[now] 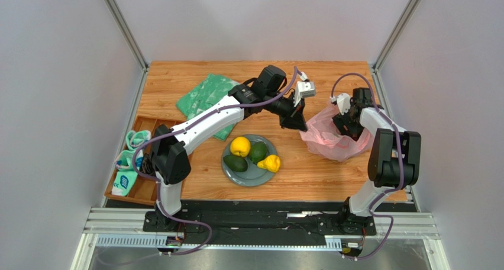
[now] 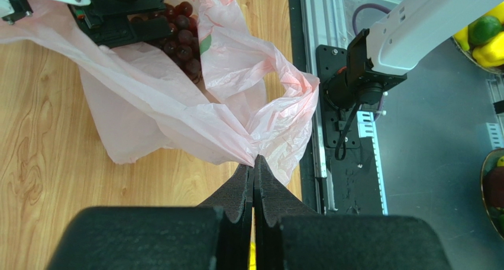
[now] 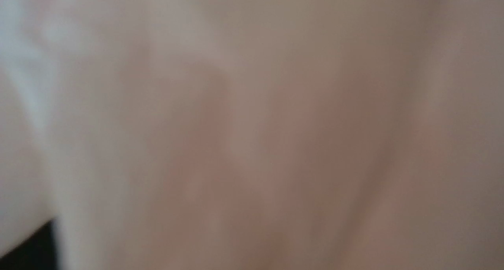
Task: Take the fake fruits out of the plastic bag
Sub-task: Adjust the plastic bag at the center of the board, then take out the fake fruit from the plastic bag.
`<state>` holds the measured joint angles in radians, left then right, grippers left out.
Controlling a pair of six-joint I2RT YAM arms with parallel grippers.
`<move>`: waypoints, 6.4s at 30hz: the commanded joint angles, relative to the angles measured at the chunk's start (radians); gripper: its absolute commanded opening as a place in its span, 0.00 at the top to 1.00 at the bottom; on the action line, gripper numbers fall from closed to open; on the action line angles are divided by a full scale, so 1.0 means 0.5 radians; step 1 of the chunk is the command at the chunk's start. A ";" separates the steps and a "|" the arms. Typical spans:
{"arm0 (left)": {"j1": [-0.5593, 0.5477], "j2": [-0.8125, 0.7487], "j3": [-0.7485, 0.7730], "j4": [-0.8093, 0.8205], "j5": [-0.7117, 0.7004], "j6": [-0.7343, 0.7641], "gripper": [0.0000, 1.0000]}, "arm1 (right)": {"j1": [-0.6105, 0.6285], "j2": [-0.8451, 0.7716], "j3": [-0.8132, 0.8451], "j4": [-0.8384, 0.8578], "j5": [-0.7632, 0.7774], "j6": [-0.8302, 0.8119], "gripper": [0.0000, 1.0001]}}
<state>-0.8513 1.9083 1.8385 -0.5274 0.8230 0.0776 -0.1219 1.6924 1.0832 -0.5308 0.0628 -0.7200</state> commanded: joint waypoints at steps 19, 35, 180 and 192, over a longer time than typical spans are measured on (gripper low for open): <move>-0.019 -0.028 0.112 0.018 -0.011 0.075 1.00 | -0.140 0.122 0.046 -0.497 0.650 -0.275 0.16; -0.019 -0.172 0.063 -0.126 -0.238 0.289 1.00 | -0.146 0.223 -0.065 0.031 0.998 -0.505 0.56; -0.245 -0.084 -0.140 0.914 -1.019 -0.315 0.02 | -0.428 -0.188 0.331 -0.234 -2.678 2.357 0.43; -0.298 0.270 0.094 0.978 -1.253 -0.385 0.05 | -0.499 -0.182 0.306 -0.288 -2.746 2.318 0.43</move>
<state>-0.9981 2.0563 1.8317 -0.1123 0.2539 -0.0780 -0.3653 1.6146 1.2224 -0.6643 -1.2671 0.4488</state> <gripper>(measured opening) 0.949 0.655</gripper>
